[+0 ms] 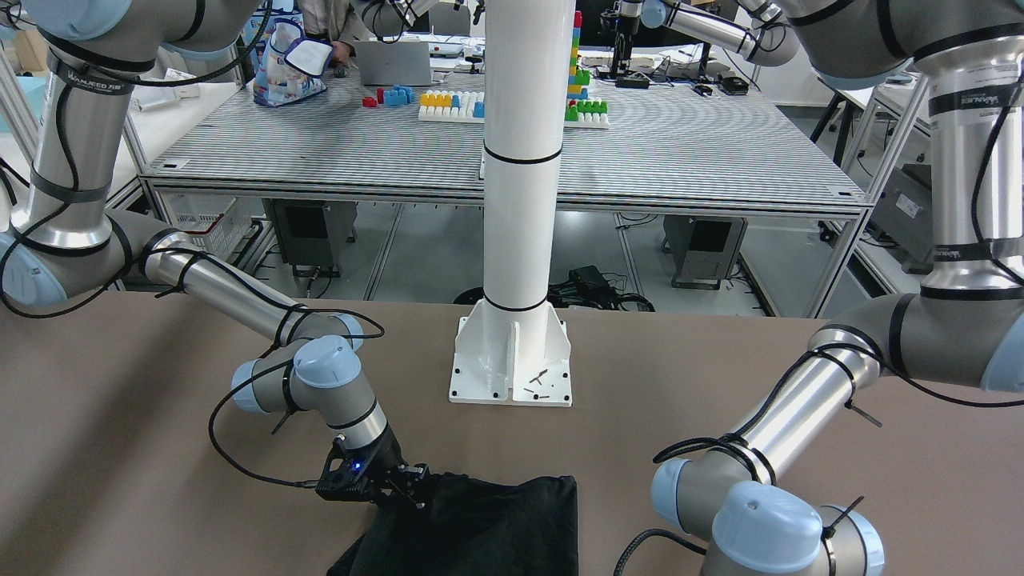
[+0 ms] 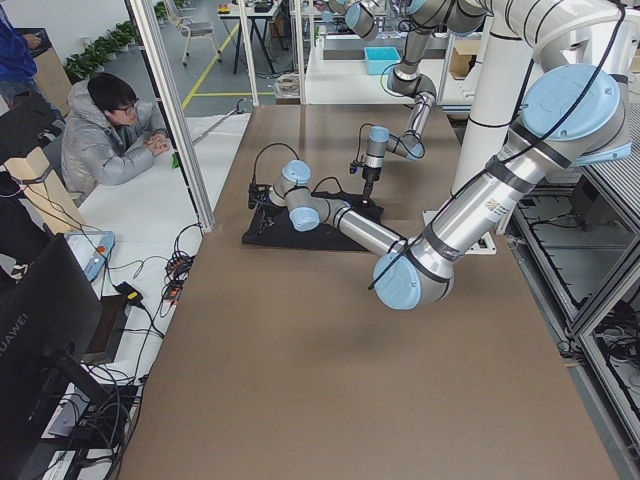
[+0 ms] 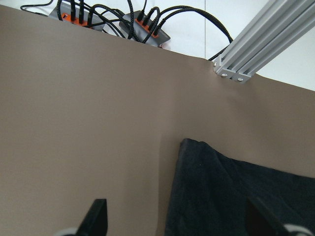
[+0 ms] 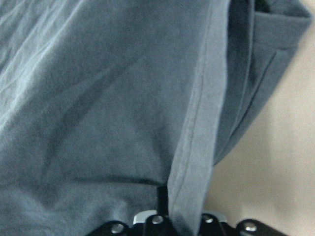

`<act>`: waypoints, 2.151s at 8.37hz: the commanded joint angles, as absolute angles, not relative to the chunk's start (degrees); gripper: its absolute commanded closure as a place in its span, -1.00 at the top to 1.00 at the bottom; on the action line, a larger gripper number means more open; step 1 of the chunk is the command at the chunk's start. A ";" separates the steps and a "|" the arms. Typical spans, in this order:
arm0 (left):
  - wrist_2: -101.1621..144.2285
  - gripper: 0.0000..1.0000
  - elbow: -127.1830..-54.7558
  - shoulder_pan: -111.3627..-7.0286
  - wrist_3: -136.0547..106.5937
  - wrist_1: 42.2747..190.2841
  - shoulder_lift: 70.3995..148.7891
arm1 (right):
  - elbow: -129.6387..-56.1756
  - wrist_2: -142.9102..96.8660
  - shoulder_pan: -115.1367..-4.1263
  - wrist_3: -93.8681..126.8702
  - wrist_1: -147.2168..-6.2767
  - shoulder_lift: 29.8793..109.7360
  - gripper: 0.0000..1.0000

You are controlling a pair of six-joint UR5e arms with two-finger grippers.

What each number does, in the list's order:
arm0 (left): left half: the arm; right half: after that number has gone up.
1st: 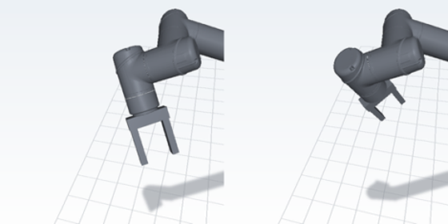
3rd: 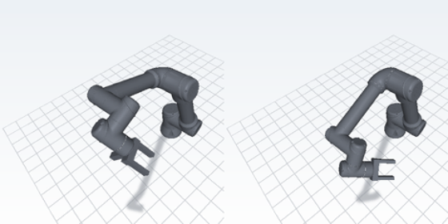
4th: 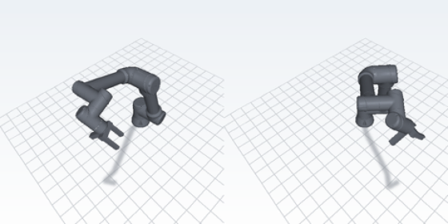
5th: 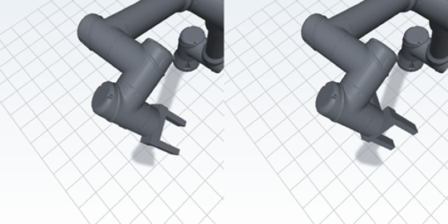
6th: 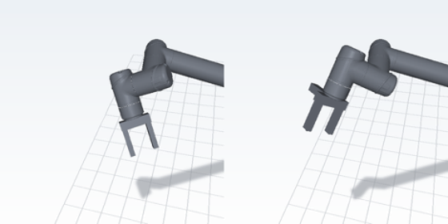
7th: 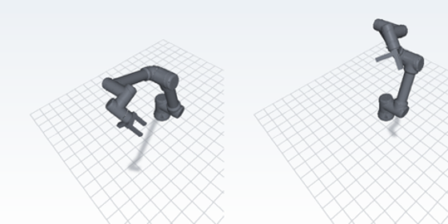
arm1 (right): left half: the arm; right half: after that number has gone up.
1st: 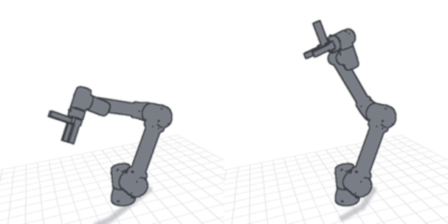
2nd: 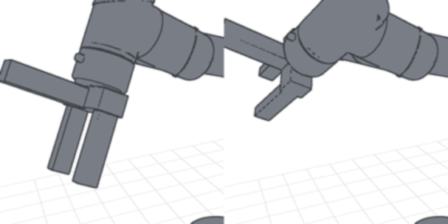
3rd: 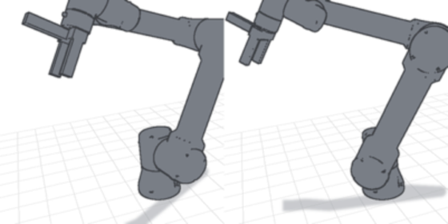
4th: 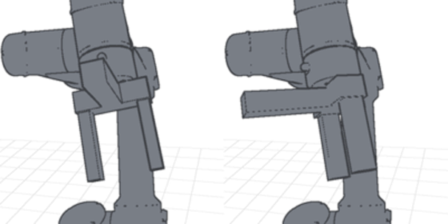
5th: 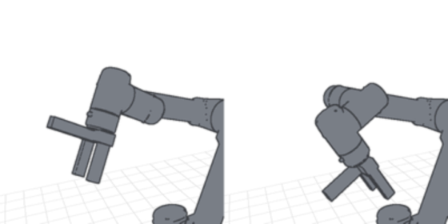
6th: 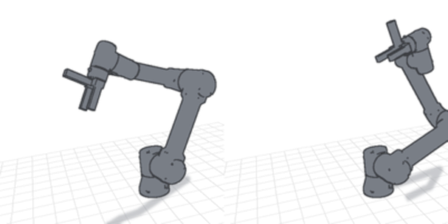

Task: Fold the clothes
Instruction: 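Grasp the near corner of the shirt with the right gripper, then reach the left gripper to the other near corner and grasp it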

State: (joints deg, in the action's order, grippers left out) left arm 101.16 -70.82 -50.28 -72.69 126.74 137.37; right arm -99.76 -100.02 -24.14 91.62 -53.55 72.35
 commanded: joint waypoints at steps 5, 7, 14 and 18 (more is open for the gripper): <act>106.61 1.00 -85.99 -46.26 -89.94 126.65 128.44 | -102.66 -100.99 -24.70 91.76 -53.26 72.86 -1.00; 102.77 1.00 -95.75 -39.76 -97.44 126.56 122.72 | -103.97 -100.99 -24.79 91.58 -53.26 73.83 -1.00; 84.21 1.00 -103.27 -16.97 -102.39 127.97 110.83 | -103.97 -100.46 -25.66 89.30 -53.17 73.74 -1.00; 84.02 1.00 -103.01 -15.30 -102.31 127.97 109.43 | -103.97 -100.37 -25.66 89.30 -53.17 73.74 -1.00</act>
